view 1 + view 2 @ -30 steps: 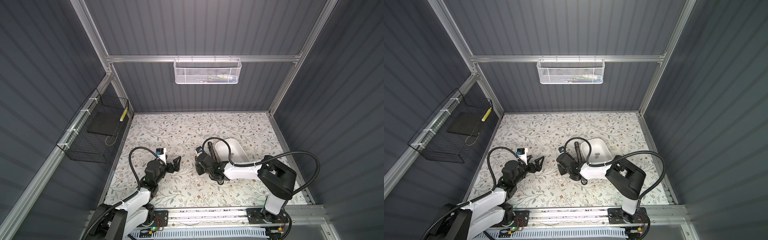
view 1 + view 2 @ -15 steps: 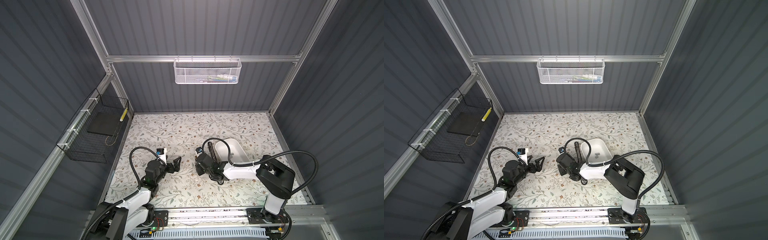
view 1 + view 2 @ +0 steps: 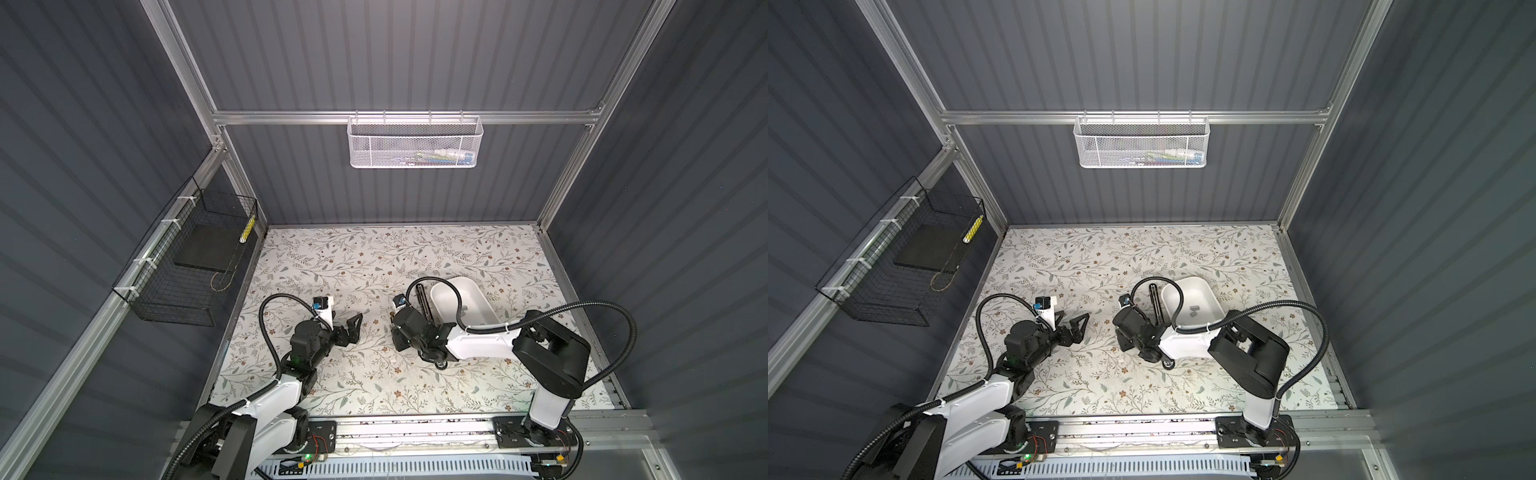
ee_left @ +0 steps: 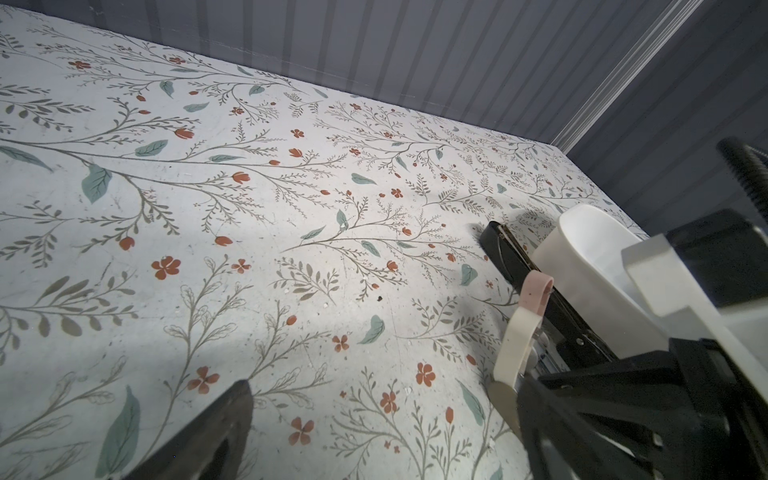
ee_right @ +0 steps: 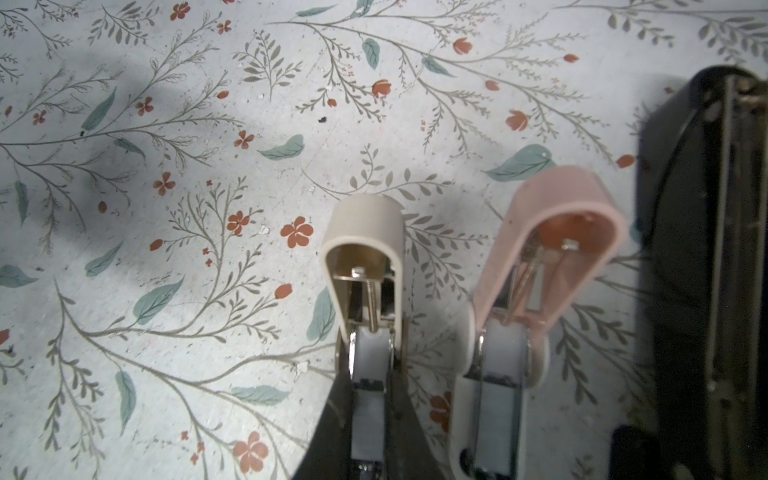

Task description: Load the staples into the stapler

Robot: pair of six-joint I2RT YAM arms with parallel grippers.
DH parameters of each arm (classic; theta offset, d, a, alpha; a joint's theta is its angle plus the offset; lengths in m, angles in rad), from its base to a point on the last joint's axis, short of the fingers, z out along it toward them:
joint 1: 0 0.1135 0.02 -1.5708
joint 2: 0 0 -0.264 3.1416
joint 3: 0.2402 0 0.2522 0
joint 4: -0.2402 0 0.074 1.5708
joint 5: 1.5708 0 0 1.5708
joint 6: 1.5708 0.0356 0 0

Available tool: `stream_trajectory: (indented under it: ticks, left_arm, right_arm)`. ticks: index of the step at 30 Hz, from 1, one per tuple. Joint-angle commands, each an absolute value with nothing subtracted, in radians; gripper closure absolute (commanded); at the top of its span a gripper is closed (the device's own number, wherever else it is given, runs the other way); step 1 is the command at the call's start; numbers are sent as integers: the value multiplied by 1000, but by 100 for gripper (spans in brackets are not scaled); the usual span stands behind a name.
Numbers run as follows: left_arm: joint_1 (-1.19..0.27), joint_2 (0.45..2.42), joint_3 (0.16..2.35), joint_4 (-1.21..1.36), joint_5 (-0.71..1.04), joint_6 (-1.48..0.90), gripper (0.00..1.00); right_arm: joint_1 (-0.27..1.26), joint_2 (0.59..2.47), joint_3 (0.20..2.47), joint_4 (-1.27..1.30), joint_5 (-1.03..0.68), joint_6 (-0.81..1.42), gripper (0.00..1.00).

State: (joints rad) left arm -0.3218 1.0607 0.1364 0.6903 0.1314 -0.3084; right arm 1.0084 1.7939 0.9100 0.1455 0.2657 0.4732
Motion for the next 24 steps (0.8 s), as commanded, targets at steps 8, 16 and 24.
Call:
stream_trajectory:
  ticks: [8,16,24]
  left_arm:
    - [-328,1069,150,700,124,-295,1]
    - [-328,1072,153,698,124,-295,1]
    - [-328,1071,152,698,124,-295,1]
  right_arm:
    - [1024,1763,881,108,285,502,100]
    - [1029,1749,871,104,292,508,92]
    - [1033,1719,862,100,297,508,79]
